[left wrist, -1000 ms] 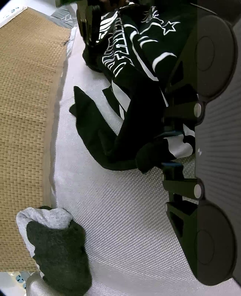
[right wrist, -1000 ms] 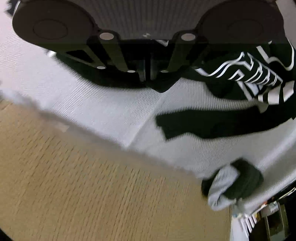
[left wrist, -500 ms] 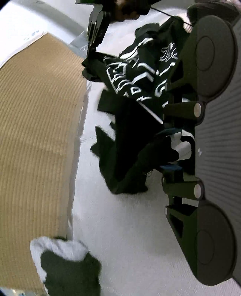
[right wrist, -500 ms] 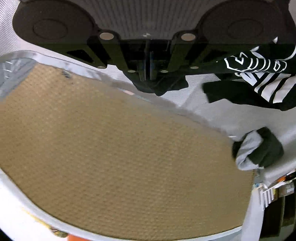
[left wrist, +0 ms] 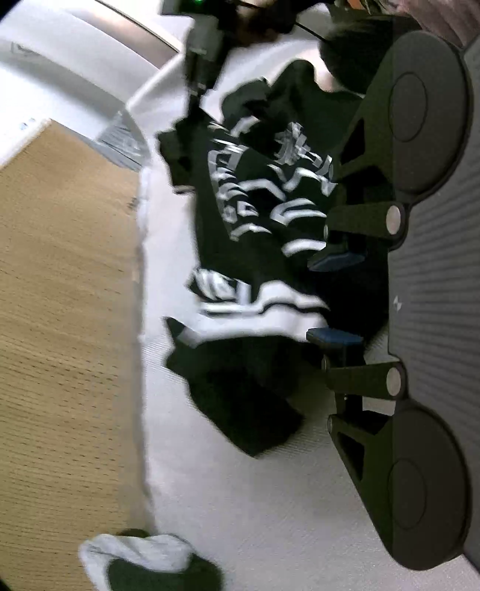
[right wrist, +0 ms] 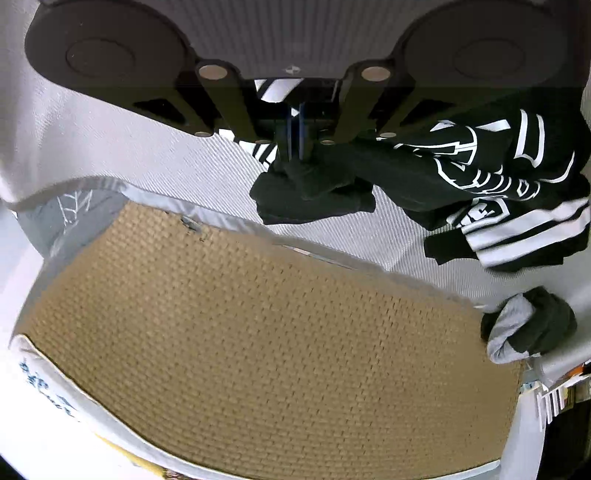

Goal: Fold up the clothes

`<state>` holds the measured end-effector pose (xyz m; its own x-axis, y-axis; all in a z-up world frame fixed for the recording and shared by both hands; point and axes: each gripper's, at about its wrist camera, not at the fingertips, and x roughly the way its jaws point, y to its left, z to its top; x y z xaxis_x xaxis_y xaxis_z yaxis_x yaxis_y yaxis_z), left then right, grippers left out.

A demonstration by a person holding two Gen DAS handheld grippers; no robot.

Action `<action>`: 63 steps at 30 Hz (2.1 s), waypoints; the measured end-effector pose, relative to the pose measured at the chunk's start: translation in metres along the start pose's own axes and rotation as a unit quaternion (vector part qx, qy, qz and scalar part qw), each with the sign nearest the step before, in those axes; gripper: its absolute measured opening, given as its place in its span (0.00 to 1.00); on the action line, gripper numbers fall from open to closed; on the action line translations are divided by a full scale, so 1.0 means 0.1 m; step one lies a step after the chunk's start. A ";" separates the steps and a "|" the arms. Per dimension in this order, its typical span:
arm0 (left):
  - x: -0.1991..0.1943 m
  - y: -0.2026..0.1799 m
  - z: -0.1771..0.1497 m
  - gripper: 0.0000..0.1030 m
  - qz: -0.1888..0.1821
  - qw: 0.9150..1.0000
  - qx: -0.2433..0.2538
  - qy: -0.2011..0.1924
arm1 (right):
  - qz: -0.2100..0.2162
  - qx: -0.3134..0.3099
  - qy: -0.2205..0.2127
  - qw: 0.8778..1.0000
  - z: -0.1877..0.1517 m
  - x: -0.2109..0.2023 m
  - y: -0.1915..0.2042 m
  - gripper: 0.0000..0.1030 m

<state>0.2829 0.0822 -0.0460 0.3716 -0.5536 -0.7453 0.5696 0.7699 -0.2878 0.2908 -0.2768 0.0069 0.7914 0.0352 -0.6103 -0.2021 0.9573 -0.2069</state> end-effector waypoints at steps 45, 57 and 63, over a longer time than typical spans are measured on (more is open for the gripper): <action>2.15 -0.18 1.21 0.11 -0.025 0.993 0.079 0.089 | 0.023 0.062 0.025 0.997 -0.57 -0.35 -0.03 0.04; 0.48 0.12 0.76 0.10 -0.017 0.996 -0.006 -0.087 | 0.025 0.104 -0.043 0.993 -0.30 -0.28 -0.08 0.04; 0.30 0.05 0.29 0.10 0.000 0.998 0.005 -0.055 | 0.038 0.118 -0.026 0.992 -0.25 -0.19 -0.04 0.04</action>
<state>0.3186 0.0601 -0.0526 0.4490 -0.5859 -0.6746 0.5769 0.7666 -0.2818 0.2626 -0.2889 0.0004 0.8088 0.1178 -0.5762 -0.1261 0.9917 0.0258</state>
